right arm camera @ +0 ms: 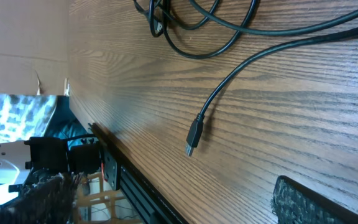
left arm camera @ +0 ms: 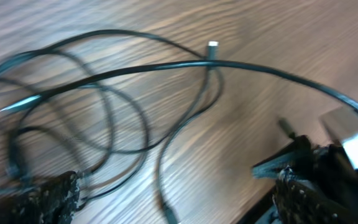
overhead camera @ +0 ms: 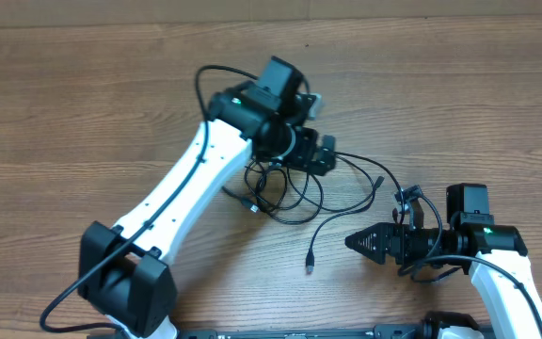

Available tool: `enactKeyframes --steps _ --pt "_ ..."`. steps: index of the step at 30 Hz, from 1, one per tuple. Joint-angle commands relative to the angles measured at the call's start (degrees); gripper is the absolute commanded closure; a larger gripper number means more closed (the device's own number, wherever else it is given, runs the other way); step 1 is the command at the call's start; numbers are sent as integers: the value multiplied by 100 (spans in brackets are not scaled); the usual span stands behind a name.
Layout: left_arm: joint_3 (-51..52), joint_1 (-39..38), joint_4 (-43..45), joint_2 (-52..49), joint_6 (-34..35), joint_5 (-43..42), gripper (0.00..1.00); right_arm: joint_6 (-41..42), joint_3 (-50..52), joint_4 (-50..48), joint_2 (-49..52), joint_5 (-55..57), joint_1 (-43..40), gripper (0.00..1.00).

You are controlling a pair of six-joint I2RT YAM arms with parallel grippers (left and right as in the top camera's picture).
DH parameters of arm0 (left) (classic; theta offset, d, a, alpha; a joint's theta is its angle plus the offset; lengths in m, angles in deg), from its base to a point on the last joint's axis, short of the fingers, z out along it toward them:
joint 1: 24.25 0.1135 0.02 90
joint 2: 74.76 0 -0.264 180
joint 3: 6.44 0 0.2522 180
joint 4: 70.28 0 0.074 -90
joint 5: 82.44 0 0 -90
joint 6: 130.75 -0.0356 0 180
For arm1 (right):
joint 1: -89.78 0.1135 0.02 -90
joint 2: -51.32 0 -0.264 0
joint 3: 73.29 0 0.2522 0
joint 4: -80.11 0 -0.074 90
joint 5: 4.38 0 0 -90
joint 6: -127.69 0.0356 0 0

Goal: Untangle cables

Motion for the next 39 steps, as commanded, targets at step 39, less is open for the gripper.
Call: enactKeyframes --steps 39 --pt "-42 -96 5569 -1445 3757 -1263 1 702 -20 -306 -15 479 37 0"
